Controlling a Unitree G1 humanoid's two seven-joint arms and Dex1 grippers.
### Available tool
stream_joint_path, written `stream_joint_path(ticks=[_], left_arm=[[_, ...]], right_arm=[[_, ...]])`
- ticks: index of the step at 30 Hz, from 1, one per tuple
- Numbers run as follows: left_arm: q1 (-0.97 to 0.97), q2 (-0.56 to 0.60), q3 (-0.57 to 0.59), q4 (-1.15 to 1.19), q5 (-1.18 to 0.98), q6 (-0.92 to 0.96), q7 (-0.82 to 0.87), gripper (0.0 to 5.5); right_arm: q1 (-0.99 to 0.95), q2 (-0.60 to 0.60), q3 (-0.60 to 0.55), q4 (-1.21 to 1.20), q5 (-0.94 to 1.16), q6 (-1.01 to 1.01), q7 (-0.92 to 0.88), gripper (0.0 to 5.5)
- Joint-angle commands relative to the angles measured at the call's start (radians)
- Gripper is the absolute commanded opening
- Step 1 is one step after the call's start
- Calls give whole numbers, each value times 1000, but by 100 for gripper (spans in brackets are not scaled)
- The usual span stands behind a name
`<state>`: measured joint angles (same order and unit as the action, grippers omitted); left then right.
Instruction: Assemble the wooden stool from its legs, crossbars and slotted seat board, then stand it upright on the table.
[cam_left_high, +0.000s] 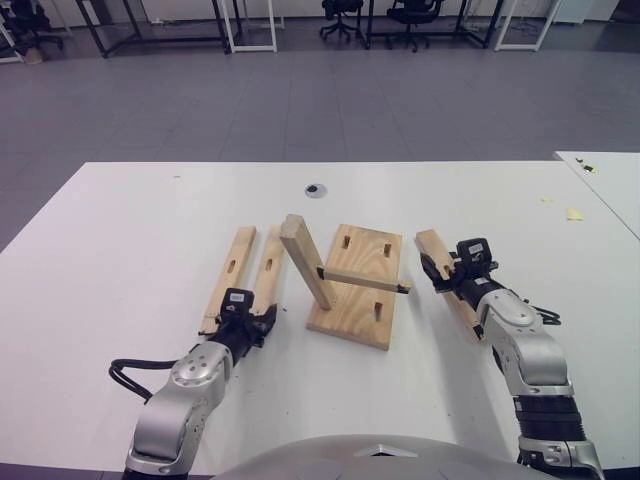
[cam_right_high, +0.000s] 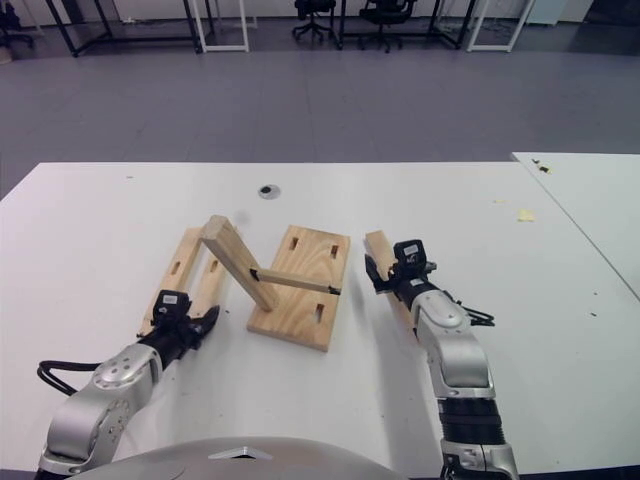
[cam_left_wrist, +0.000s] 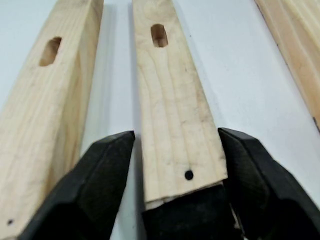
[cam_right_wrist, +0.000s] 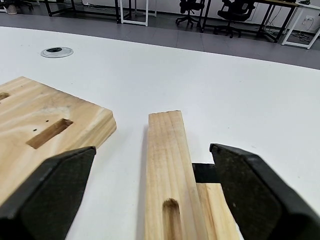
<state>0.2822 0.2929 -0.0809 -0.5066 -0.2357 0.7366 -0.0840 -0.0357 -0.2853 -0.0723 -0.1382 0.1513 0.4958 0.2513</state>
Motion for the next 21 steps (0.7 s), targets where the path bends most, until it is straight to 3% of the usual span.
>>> stream_joint_path(ticks=[1,6,10,16,21], left_arm=[[-15,14,2,2,27,21,-6,240],[-80,-41,84,-20,-38,25,-14,206],[-214,2,171,-48,-65,39,-42,206],[-511,141,235,5,-76,-112,-197,206],[-747,178,151,60,-85,-161,-321,206]], right_arm=[[-18,5,1,2,-7,-3,-8,426],[-35,-7,-28,8,2,-10,-11,426],[-112,-46,-95,-4,60,14,27,426],[-498,-8,-182,35,353,164,120,426],[-818,105,-307,143,716,324,90,426]])
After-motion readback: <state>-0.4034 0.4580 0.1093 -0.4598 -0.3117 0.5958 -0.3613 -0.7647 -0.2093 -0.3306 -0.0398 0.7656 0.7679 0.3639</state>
